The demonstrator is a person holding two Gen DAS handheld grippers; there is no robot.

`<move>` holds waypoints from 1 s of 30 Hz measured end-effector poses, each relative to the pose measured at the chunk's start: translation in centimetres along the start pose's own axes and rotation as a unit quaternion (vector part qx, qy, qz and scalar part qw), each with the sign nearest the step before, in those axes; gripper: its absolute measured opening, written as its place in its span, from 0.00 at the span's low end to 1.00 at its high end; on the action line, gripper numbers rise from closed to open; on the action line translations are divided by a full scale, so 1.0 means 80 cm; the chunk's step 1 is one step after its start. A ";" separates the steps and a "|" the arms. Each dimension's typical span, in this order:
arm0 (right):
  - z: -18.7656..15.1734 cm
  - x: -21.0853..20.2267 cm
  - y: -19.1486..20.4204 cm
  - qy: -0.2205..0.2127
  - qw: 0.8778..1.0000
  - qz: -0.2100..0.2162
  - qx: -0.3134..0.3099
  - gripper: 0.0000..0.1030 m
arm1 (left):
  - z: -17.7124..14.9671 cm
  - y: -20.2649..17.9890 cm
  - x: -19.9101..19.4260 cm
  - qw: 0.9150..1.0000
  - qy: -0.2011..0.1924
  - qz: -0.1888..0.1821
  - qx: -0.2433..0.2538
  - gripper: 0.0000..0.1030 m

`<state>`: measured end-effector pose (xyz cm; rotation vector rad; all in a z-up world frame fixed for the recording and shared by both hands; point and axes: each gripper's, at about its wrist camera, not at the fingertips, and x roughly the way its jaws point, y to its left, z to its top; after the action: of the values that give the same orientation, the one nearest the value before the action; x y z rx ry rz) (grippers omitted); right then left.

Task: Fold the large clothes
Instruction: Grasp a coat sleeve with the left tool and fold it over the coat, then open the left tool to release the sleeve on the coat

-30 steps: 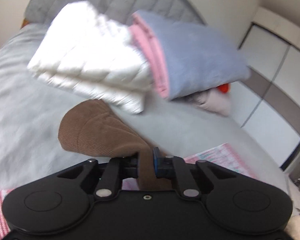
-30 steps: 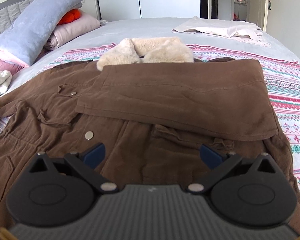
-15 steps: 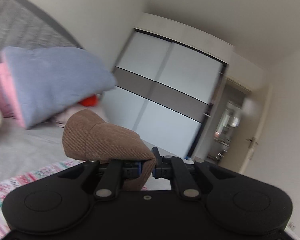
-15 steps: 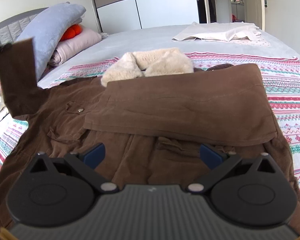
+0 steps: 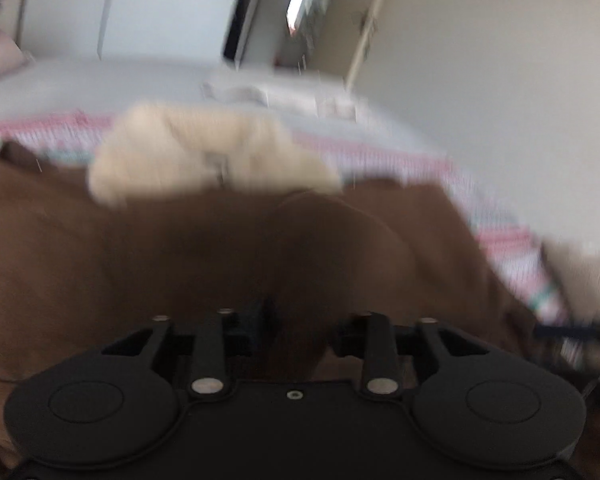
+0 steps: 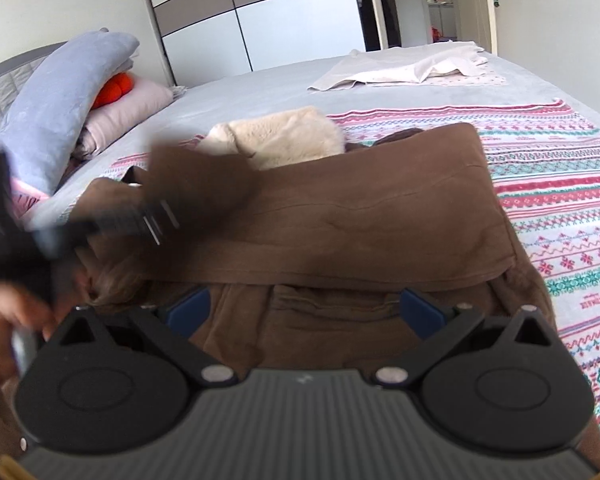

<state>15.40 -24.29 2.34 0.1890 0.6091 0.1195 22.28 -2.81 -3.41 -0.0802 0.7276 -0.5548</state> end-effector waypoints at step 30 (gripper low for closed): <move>0.063 0.154 -0.018 0.118 0.956 0.115 0.244 0.52 | -0.049 0.229 -0.232 0.945 -0.226 0.115 -0.209 0.68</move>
<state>28.40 -24.37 -0.77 0.7351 0.8479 0.2168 16.72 22.74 0.23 -0.4962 0.3860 -0.1384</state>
